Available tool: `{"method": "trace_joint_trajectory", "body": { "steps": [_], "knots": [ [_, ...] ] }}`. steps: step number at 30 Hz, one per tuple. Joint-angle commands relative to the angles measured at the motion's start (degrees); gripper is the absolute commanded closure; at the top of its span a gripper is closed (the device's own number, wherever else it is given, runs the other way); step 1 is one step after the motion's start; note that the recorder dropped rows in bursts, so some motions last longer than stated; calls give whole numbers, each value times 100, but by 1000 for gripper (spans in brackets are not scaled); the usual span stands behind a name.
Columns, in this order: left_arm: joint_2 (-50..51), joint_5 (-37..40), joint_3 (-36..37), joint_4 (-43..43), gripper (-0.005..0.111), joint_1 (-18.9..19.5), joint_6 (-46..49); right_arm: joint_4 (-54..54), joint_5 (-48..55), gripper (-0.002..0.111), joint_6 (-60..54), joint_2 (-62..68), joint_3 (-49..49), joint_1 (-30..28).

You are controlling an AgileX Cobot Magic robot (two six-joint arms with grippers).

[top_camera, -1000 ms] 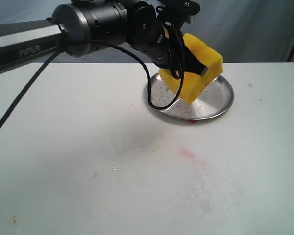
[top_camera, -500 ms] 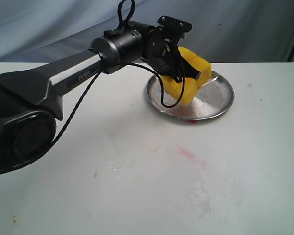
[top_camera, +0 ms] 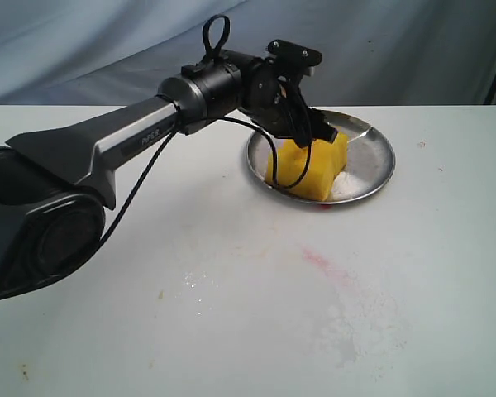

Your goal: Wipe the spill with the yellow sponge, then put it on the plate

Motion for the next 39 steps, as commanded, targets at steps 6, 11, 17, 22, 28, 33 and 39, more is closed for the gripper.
{"method": "trace_joint_trajectory", "body": {
  "steps": [6, 11, 17, 22, 28, 33, 39],
  "knots": [
    [-1343, 1359, 355, 856, 64, -35, 198, -39, -17, 108, 5, -14, 21, -47],
    [-2293, 910, 1777, 816, 80, -22, 294, -39, -17, 108, 5, -14, 21, -47],
    [-3760, -760, 4227, 816, 81, -22, -34, -39, -17, 108, 5, -14, 21, -47],
    [-5086, -2319, 6254, 816, 81, -2, -143, -39, -17, 108, 5, -14, 21, -47],
    [-6448, -3311, 8157, 785, 81, 116, -158, -39, -17, 108, 5, -14, 21, -47],
    [-7576, -4014, 9353, 326, 81, 532, -131, -39, -17, 108, 5, -14, 21, -47],
    [-8795, -4540, 10407, -373, 86, 1267, 613, -39, -17, 108, 5, -14, 21, -47]
  ]
}}
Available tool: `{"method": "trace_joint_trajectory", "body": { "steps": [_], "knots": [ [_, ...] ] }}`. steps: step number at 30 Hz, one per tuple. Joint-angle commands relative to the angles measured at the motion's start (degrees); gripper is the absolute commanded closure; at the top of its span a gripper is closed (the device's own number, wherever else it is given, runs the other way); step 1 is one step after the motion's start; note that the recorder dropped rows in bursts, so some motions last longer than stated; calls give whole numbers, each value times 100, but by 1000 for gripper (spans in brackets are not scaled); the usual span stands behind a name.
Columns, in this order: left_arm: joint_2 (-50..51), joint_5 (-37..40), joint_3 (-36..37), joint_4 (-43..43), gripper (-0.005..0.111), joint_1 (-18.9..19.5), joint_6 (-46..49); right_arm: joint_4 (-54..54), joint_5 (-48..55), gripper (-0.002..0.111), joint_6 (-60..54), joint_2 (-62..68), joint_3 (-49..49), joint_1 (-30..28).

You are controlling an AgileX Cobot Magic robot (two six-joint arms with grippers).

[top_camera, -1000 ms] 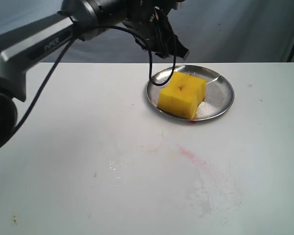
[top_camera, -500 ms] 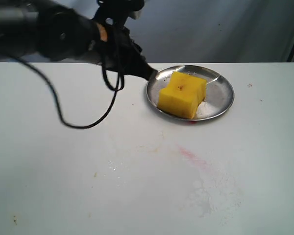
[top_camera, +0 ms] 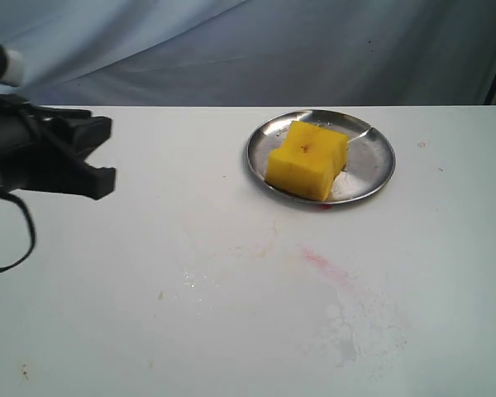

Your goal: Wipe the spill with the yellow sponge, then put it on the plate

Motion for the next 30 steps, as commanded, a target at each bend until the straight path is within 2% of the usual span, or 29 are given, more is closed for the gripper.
{"method": "trace_joint_trajectory", "body": {
  "steps": [1, 8, 12, 17, 22, 25, 27, 30],
  "knots": [
    [-940, -292, 658, -581, 87, 570, 595, -39, -17, 108, 5, -14, 21, -47],
    [-2628, -280, 1374, -952, 87, 1610, 669, -39, -17, 108, 5, -14, 21, -47],
    [-3533, -138, 1650, -1127, 87, 2077, 638, -39, -17, 108, 5, -14, 21, -47],
    [-4413, 523, 1732, -1256, 87, 2553, 593, -39, -17, 108, 5, -14, 21, -47],
    [-5159, 1163, 1732, -1035, 87, 3035, 467, -39, -17, 108, 5, -14, 21, -47],
    [-5686, 1630, 1732, -899, 91, 3326, 350, -39, -17, 108, 5, -14, 21, -47],
    [-6236, 1902, 1792, -890, 100, 3525, 197, -39, -17, 108, 5, -14, 21, -47],
    [-6711, 1922, 1999, -906, 104, 3597, 183, -39, -17, 108, 5, -14, 21, -47]
  ]
}}
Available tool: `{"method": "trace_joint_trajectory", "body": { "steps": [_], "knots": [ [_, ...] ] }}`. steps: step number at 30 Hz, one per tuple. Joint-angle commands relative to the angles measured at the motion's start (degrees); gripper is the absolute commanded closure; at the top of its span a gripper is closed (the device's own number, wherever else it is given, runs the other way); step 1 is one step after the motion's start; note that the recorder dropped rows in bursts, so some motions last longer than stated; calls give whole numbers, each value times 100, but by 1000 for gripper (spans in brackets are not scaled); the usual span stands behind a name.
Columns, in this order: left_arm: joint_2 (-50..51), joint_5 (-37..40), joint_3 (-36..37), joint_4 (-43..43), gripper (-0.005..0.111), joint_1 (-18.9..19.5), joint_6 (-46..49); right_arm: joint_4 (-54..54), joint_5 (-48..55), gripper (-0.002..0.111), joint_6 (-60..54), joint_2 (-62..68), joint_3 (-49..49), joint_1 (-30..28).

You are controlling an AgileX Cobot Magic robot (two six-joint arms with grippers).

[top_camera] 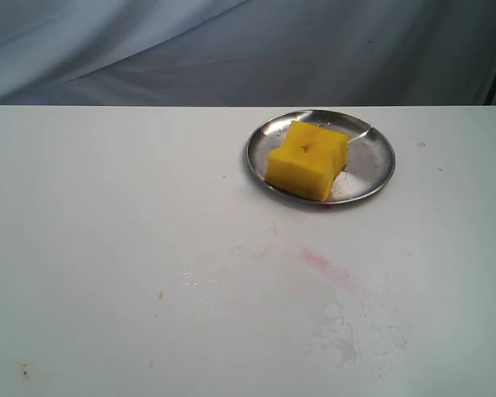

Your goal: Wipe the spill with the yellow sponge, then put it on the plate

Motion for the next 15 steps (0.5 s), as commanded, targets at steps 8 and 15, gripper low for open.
{"method": "trace_joint_trajectory", "body": {
  "steps": [8, 15],
  "knots": [
    [-547, -660, 1467, 2, 104, 108, -693, -39, -41, 108, 5, -14, 21, -47],
    [-547, -1403, 1755, 99, 104, 108, -693, -39, -41, 108, 5, -14, 21, -47]
  ]
}}
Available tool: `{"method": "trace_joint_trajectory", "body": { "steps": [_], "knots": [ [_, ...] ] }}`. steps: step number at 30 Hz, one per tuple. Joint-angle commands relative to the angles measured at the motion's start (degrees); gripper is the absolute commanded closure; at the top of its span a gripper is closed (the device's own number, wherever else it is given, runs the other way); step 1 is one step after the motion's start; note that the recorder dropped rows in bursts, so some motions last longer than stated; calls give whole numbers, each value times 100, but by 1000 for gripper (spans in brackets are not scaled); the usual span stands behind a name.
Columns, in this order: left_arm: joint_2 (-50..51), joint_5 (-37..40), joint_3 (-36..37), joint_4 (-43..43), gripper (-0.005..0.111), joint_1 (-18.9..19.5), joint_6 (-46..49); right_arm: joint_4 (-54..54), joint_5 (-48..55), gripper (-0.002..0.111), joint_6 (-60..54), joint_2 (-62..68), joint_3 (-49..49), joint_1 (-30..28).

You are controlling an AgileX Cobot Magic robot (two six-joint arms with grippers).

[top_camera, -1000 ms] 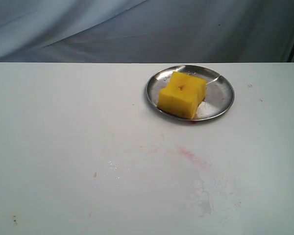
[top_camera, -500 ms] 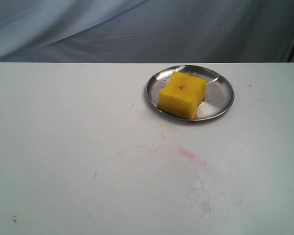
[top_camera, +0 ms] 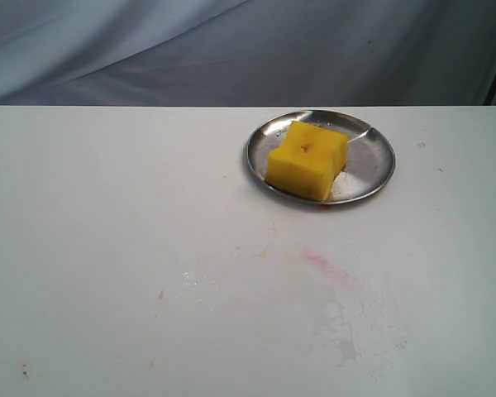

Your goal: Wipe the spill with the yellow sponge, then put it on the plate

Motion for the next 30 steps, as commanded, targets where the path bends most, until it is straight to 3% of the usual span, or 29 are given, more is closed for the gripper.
{"method": "trace_joint_trajectory", "body": {
  "steps": [1, 6, 12, 19, 30],
  "knots": [
    [-18, -278, 28, 120, 104, 24, -63, -39, -29, 108, 5, -14, 21, -47],
    [-18, -101, 28, 949, 104, 24, -1409, -39, -29, 108, 5, -14, 21, -47],
    [-18, -101, 28, 965, 104, -47, -1421, -39, -29, 108, 5, -14, 21, -47],
    [-18, 8, 28, 1502, 104, -772, -1393, -39, -29, 108, 5, -14, 21, -47],
    [-18, 531, 28, 1630, 104, -773, -979, -39, -29, 108, 5, -14, 21, -47]
  ]
}}
